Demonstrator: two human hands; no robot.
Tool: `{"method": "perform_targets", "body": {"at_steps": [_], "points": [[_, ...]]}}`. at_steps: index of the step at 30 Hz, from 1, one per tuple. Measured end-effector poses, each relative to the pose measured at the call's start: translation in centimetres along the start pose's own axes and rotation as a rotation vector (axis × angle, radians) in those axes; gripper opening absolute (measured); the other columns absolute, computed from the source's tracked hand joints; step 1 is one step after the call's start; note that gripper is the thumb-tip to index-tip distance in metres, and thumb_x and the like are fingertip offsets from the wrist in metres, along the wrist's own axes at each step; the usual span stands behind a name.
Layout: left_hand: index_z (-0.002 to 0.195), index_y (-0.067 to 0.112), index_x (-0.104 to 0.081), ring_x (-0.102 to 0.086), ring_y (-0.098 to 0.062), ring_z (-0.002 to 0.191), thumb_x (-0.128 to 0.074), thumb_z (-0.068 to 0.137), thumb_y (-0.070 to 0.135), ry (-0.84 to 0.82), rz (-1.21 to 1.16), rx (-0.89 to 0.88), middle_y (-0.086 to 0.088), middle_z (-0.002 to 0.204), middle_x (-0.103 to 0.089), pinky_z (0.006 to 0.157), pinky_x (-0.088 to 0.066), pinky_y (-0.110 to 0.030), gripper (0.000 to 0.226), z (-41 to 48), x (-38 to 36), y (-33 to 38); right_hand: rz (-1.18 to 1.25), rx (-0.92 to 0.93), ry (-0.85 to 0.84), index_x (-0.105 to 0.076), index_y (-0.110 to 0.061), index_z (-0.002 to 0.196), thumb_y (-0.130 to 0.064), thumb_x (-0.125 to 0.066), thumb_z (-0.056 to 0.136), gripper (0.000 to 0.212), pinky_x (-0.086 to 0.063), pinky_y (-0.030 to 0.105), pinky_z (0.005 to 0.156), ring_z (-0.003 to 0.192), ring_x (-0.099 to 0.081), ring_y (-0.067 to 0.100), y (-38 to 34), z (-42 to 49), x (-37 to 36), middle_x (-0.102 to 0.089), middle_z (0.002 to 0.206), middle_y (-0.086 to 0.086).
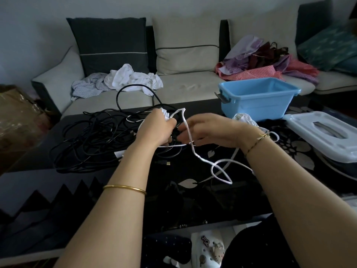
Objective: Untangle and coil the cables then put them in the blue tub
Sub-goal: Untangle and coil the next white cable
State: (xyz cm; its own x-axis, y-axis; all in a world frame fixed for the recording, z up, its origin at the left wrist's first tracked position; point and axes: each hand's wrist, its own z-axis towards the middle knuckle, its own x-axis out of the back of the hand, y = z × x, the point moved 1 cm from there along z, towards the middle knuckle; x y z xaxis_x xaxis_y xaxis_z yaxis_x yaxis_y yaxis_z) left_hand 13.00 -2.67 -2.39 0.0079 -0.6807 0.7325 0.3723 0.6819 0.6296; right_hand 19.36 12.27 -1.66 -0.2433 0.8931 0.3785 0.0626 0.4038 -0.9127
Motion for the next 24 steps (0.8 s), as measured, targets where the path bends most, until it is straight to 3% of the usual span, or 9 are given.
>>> {"method": "perform_targets", "body": {"at_steps": [2, 3, 5, 8, 12, 14, 17, 20, 24], "points": [[0.060, 0.009, -0.043, -0.062, -0.033, 0.049, -0.047, 0.083, 0.014, 0.004, 0.035, -0.023, -0.011, 0.049, -0.056, 0.055, -0.048, -0.035, 0.023, -0.2, 0.0, 0.3, 0.308, -0.016, -0.056, -0.060, -0.007, 0.103, -0.022, -0.043, 0.095, 0.024, -0.045, 0.046, 0.102, 0.089, -0.068, 0.027, -0.7, -0.2, -0.1, -0.072, 0.089, 0.013], [0.060, 0.009, -0.044, -0.062, -0.033, 0.048, -0.047, 0.082, 0.013, 0.002, 0.033, -0.023, -0.012, 0.050, -0.058, 0.056, -0.051, -0.035, 0.022, -0.3, 0.1, 0.3, 0.371, -0.029, -0.078, -0.058, -0.005, 0.101, -0.037, -0.041, 0.095, 0.036, -0.050, 0.046, 0.094, 0.076, -0.067, 0.027, -0.9, -0.4, 0.0, -0.069, 0.077, 0.012], [0.063, 0.009, -0.045, -0.064, -0.035, 0.051, -0.046, 0.082, 0.013, -0.051, -0.004, 0.001, -0.015, 0.056, -0.061, 0.061, -0.057, -0.041, 0.019, -0.6, 0.2, 0.3, 0.293, 0.006, -0.038, -0.056, -0.007, 0.098, -0.053, -0.043, 0.090, 0.048, -0.053, 0.032, 0.063, 0.050, -0.051, 0.014, -1.2, -0.7, 0.2, -0.053, 0.057, 0.002], [0.071, 0.008, -0.044, -0.054, -0.023, 0.042, -0.045, 0.085, 0.009, -0.212, -0.221, 0.125, -0.010, 0.059, -0.053, 0.044, -0.051, -0.027, 0.014, -1.4, 0.6, 1.0, 0.188, 0.139, 0.213, -0.058, -0.011, 0.082, -0.030, -0.047, 0.098, 0.028, -0.027, 0.016, 0.038, 0.039, -0.025, 0.005, -1.2, -0.4, 1.0, -0.033, 0.048, -0.007], [0.070, 0.011, -0.045, -0.032, -0.008, 0.029, -0.038, 0.089, 0.009, -0.581, -0.815, 0.395, 0.003, 0.044, -0.037, 0.037, -0.026, -0.011, 0.020, -2.2, 1.4, 2.7, 0.026, 0.165, 0.530, -0.061, -0.015, 0.071, -0.026, -0.051, 0.097, 0.030, -0.021, 0.016, 0.036, 0.041, -0.025, 0.006, -0.1, 0.3, 1.9, -0.034, 0.053, -0.003], [0.072, 0.011, -0.048, -0.031, -0.003, 0.028, -0.038, 0.083, 0.013, -0.727, -1.037, 0.457, 0.008, 0.041, -0.036, 0.035, -0.025, -0.012, 0.015, -2.1, 1.7, 2.8, 0.011, 0.159, 0.545, -0.059, -0.016, 0.067, -0.028, -0.053, 0.096, 0.032, -0.022, 0.017, 0.035, 0.040, -0.026, 0.006, 0.5, 0.6, 1.6, -0.035, 0.053, -0.002], [0.073, 0.007, -0.054, -0.038, -0.003, 0.028, -0.045, 0.072, 0.014, -0.791, -1.485, 0.484, 0.009, 0.040, -0.040, 0.033, -0.032, -0.011, 0.011, -1.5, 2.1, 2.1, 0.073, 0.119, 0.417, -0.054, -0.019, 0.065, -0.034, -0.049, 0.098, 0.037, -0.019, 0.017, 0.036, 0.042, -0.024, 0.007, 1.1, 0.9, 0.9, -0.033, 0.054, -0.003], [0.077, 0.001, -0.055, -0.049, -0.009, 0.033, -0.050, 0.077, 0.007, -0.664, -1.950, 0.450, 0.003, 0.044, -0.049, 0.042, -0.046, -0.015, 0.008, -1.0, 2.5, 1.5, 0.049, 0.054, 0.192, -0.064, -0.013, 0.086, -0.029, -0.043, 0.101, 0.030, -0.017, 0.018, 0.039, 0.044, -0.022, 0.007, 1.0, 0.3, 0.7, -0.033, 0.056, -0.002], [0.074, 0.001, -0.054, -0.055, -0.016, 0.042, -0.044, 0.099, 0.023, -0.209, -1.978, 0.321, -0.003, 0.047, -0.052, 0.050, -0.055, -0.024, 0.035, -0.7, 2.6, 1.7, -0.205, -0.006, -0.022, -0.068, -0.010, 0.102, -0.021, -0.047, 0.098, 0.024, -0.030, 0.022, 0.044, 0.040, -0.028, 0.007, -0.8, -0.8, -0.5, -0.041, 0.053, -0.003]]}}
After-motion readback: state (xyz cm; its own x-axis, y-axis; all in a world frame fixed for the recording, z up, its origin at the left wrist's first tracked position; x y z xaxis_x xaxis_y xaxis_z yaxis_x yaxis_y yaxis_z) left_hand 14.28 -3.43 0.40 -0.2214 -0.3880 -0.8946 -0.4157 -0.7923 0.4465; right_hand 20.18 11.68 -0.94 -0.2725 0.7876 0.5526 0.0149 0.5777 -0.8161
